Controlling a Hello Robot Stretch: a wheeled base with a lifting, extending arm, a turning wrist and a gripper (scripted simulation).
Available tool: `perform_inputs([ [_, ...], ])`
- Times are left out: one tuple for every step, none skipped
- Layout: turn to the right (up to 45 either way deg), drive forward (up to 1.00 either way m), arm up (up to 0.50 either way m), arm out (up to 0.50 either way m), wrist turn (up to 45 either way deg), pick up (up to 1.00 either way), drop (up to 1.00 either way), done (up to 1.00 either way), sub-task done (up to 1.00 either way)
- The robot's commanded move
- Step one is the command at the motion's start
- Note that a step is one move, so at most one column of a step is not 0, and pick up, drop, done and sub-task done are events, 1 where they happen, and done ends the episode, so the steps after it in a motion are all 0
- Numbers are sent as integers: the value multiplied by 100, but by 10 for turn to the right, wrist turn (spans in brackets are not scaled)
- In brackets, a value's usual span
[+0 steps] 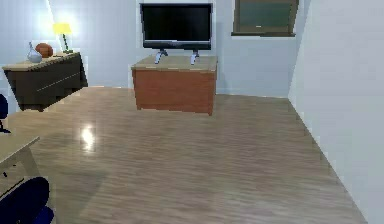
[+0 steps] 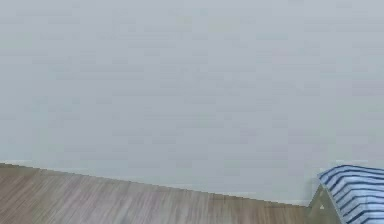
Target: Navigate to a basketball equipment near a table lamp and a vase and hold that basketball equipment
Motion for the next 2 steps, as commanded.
perform_inputs([
  [-30, 0, 0, 0, 0, 0, 0, 0, 0],
  [0, 75, 0, 0, 0, 0, 0, 0, 0],
])
